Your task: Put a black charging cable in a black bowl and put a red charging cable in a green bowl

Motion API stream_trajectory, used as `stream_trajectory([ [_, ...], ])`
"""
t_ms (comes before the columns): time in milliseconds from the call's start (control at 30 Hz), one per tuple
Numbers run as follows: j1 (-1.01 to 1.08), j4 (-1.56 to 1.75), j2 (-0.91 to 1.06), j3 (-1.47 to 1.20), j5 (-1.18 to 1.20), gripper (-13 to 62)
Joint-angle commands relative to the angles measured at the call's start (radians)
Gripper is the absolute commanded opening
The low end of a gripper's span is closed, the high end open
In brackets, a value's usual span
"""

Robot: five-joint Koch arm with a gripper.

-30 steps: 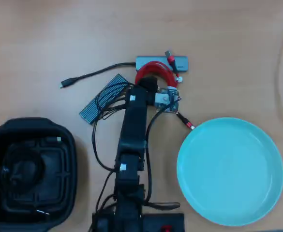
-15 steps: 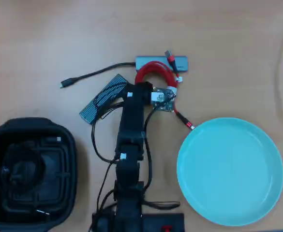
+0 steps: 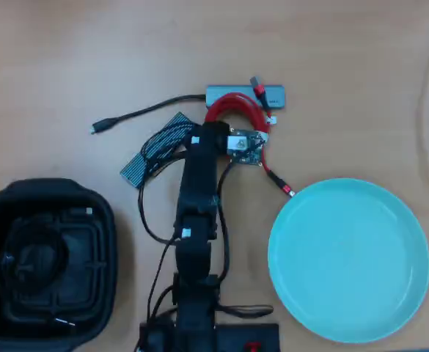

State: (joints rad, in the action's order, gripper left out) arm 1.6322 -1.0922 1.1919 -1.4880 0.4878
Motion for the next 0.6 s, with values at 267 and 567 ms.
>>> stream_trajectory([
  [267, 0.003, -0.002, 0.005, 0.054, 0.011, -3.5],
  [567, -0.020, -0.005, 0.012, 0.054, 0.020, -6.8],
])
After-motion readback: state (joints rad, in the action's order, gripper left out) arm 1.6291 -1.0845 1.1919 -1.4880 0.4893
